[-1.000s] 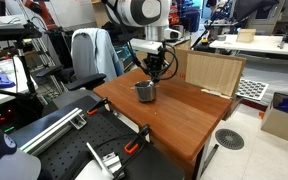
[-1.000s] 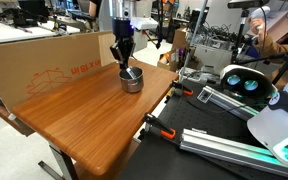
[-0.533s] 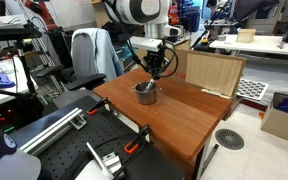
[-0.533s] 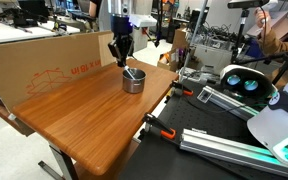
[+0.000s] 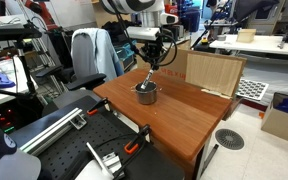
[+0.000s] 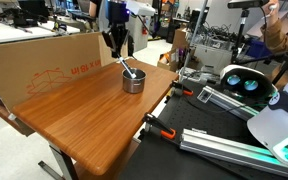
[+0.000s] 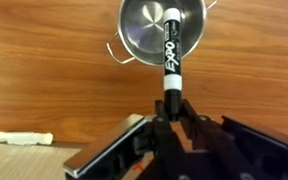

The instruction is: Take the marker from the silver pot and put it on the table

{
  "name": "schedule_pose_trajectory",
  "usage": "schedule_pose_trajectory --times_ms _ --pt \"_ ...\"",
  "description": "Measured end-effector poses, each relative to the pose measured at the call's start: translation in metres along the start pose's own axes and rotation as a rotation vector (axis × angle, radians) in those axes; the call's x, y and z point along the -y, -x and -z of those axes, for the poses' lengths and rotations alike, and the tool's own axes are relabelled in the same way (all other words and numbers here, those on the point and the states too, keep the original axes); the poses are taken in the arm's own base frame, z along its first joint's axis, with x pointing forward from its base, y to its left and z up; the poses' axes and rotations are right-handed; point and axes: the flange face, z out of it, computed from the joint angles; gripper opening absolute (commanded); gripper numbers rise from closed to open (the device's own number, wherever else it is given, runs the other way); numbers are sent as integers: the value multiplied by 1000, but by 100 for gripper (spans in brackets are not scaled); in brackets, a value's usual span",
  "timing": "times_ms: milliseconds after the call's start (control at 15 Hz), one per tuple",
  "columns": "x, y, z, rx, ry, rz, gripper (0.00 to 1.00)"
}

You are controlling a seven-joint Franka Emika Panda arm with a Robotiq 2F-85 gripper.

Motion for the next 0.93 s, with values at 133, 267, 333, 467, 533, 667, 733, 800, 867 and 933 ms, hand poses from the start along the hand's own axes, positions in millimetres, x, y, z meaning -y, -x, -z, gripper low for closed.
schedule_pose_trajectory --times_ms 133,267,333,467,533,667,733,800,867,933 --pt "12 -5 18 -45 5 15 5" --pt "29 -11 39 -98 20 34 5" --pt "38 -12 49 -116 28 45 5" --pt "56 -14 60 -139 28 64 5" --pt "64 -14 62 -141 22 72 5" --pt "77 -14 59 -138 -4 81 5" --pt "82 -14 56 -133 -20 84 5" --pt "86 -15 51 -126 -35 88 5" --pt "89 -16 44 -116 -50 91 5" --pt "90 -18 35 -104 -64 92 5"
